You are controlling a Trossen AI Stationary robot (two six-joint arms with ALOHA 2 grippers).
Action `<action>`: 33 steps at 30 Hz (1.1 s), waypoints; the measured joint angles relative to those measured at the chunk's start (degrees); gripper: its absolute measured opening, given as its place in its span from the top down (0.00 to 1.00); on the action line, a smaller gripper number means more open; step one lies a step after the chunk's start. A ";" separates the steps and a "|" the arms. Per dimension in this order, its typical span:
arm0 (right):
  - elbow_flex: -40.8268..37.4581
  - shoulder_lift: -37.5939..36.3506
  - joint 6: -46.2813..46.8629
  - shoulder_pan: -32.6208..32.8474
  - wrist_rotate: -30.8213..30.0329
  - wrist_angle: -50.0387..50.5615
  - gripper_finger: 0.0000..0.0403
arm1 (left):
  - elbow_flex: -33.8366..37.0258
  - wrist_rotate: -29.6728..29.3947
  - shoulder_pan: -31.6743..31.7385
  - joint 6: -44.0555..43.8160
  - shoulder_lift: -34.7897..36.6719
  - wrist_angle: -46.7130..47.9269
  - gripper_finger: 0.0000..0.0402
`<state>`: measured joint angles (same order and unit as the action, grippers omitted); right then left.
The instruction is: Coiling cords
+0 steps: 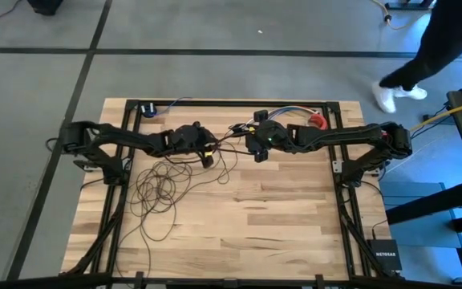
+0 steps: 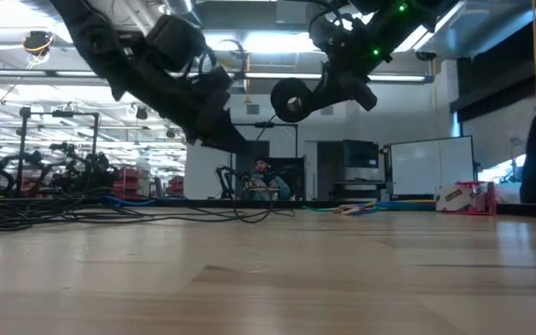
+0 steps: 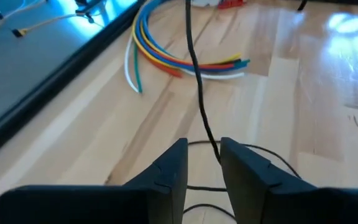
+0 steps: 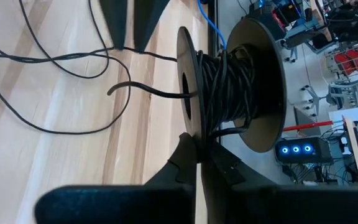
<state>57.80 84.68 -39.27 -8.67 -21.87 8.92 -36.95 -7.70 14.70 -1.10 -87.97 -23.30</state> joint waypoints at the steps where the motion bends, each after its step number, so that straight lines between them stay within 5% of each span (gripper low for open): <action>1: 0.00 0.00 0.00 0.00 0.02 0.02 0.98 | 0.00 0.10 0.00 0.00 -0.77 -0.73 0.78; 11: -0.02 0.00 0.00 0.00 0.02 0.17 0.98 | -0.02 0.48 -0.02 2.92 -3.55 -4.06 0.79; 18: -0.04 0.06 0.00 0.00 0.43 0.34 0.98 | -0.02 0.41 -1.60 7.70 -3.06 0.88 0.98; 33: -0.07 2.19 -0.64 -0.13 7.60 0.17 0.98 | -8.02 -4.57 -11.97 17.99 13.49 25.14 0.99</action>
<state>57.74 86.88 -39.91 -8.80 -14.26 9.09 -44.97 -12.27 2.73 16.89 -74.49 1.84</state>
